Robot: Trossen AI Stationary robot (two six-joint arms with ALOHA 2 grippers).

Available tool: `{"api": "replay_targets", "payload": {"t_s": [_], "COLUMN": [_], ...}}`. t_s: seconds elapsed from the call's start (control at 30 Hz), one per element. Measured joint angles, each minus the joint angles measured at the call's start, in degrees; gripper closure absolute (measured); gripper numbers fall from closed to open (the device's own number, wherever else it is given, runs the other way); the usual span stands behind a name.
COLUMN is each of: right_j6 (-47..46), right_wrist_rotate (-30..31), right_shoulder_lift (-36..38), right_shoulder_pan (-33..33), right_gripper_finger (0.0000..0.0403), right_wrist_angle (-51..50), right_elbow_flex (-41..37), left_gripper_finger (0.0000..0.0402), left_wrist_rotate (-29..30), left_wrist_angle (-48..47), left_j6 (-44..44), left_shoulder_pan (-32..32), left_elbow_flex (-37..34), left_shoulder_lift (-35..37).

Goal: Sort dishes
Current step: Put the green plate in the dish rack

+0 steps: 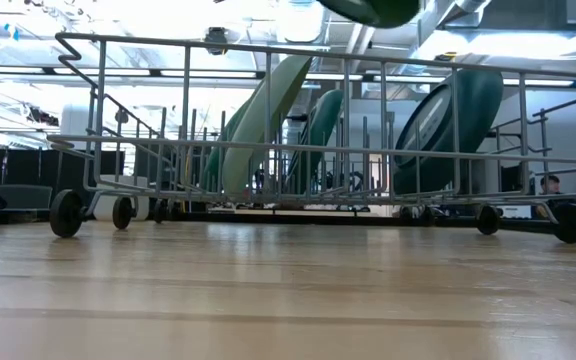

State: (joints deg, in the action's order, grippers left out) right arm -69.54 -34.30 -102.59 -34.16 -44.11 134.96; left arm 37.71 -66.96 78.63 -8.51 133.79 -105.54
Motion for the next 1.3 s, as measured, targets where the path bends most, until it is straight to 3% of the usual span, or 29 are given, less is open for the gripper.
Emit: {"api": "replay_targets", "payload": {"t_s": [0.2,0.43,0.63,0.83,0.9,1.13,1.3], "right_j6": [0.89,3.48,4.58,3.68,5.08,20.18,30.06], "right_wrist_rotate": [-1.56,-5.01,-6.43,-13.13,-13.12,-13.20,-13.42], "right_shoulder_lift": [-0.11,-0.09,0.22,2.18,4.36,13.49,19.35], "right_shoulder_pan": [-1.33,-2.31,-2.37,-5.83,-8.01,-17.71,-21.92], "right_gripper_finger": [0.0401,0.0401,0.0402,0.0402,0.0399,0.0362,0.0328], "right_wrist_angle": [-0.43,-0.21,0.62,6.18,6.19,2.31,-4.32], "right_elbow_flex": [-0.02,-0.01,0.00,-0.02,-0.02,0.04,0.13], "left_gripper_finger": [0.0309,0.0389,0.0397,0.0399,0.0400,0.0400,0.0400], "left_wrist_rotate": [0.14,0.72,0.20,0.68,-0.11,-11.94,-16.91], "left_wrist_angle": [-0.25,-3.60,-4.47,-6.23,-5.60,-5.28,3.95], "left_j6": [-1.47,-0.65,-2.96,-5.39,-8.79,-26.87,-36.37], "left_shoulder_pan": [0.02,0.34,0.97,1.18,1.16,2.05,4.33], "left_elbow_flex": [0.17,-1.15,-1.65,-1.65,-1.64,0.55,1.03], "left_shoulder_lift": [-0.24,-0.60,-0.68,-0.63,-0.43,-0.13,2.09]}}
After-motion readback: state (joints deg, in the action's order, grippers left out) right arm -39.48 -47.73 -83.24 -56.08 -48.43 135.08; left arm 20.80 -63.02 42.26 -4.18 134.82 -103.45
